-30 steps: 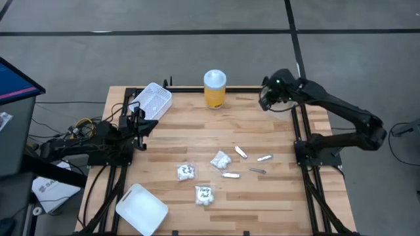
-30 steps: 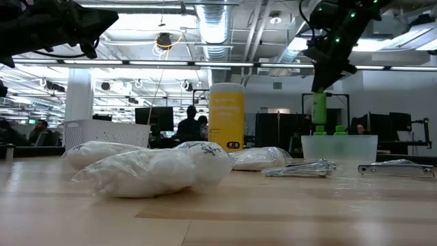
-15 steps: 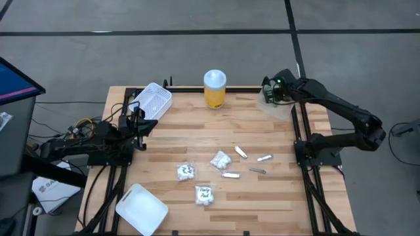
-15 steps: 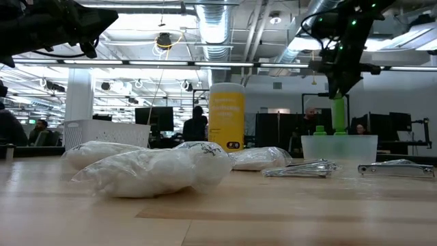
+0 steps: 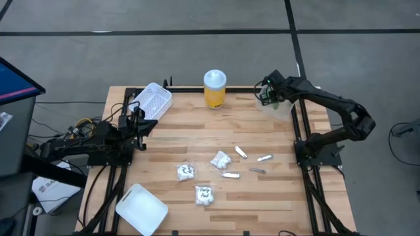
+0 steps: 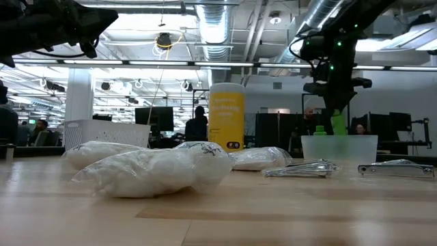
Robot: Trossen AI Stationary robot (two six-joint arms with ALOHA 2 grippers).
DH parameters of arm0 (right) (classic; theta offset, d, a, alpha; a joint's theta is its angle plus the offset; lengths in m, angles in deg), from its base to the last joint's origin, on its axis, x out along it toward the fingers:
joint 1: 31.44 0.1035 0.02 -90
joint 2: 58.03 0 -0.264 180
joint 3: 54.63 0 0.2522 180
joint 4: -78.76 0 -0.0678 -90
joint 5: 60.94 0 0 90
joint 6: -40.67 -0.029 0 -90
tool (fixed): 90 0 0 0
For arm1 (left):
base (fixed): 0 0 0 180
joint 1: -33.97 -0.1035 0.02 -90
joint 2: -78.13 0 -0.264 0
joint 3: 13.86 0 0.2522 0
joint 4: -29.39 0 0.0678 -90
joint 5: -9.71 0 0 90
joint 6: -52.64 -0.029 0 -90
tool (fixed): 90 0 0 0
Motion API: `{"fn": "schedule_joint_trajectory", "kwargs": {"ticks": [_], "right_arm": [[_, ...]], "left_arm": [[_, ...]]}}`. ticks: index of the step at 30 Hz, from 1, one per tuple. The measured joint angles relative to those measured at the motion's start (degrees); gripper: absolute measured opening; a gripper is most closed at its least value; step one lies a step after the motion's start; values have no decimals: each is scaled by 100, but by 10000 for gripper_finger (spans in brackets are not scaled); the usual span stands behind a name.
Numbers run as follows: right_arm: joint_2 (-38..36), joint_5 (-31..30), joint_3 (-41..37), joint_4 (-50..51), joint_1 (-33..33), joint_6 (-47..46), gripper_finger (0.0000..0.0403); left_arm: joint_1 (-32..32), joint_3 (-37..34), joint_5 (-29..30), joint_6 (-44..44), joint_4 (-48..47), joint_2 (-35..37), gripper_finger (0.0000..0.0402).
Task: Pick & Place Travel size toiletries
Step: Put the green shampoo into the transparent bin
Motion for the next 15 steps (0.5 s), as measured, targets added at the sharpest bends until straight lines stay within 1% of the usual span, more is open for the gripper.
{"fn": "schedule_joint_trajectory", "kwargs": {"ticks": [5,11,15], "right_arm": [[7,195,-215,-418,-131,59,84],[4,632,-399,-743,-374,295,85],[5,778,-493,-771,-447,321,85]], "left_arm": [[0,0,-4,0,9,0,1],[0,0,-4,0,22,0,1],[0,-1,-2,0,28,-1,1]]}}
